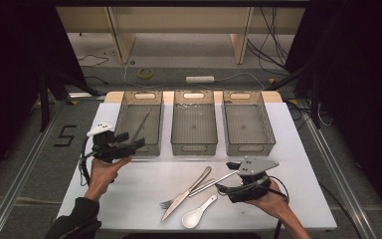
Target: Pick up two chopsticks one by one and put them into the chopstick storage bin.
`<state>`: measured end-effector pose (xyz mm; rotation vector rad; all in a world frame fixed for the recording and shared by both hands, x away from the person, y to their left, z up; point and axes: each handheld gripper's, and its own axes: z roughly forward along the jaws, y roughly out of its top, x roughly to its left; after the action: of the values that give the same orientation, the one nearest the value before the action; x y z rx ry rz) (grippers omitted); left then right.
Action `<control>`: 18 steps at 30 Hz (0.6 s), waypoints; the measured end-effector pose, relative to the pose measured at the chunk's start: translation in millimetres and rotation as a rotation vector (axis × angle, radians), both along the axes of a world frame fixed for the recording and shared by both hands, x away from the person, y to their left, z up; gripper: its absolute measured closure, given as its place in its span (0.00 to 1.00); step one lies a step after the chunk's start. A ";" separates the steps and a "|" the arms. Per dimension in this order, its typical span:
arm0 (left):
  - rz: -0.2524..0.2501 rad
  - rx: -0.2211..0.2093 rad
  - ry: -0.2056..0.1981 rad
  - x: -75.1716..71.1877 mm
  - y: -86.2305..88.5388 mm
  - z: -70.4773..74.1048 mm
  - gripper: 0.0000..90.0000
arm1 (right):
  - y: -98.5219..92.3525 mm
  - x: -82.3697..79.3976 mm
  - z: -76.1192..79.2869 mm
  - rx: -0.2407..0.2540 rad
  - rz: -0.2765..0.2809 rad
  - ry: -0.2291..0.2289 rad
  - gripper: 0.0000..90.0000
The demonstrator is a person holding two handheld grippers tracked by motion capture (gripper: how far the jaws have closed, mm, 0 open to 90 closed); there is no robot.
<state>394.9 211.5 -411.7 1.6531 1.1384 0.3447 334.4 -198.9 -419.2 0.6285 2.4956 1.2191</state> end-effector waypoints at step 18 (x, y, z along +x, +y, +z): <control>-0.147 0.049 -0.092 -52.2 -32.9 2.8 0.18 | 19.8 45.5 3.3 -0.348 0.144 0.081 0.33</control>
<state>342.7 178.6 -408.8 1.7352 0.9411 0.3524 379.9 -179.0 -415.9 0.4213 2.7697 0.7827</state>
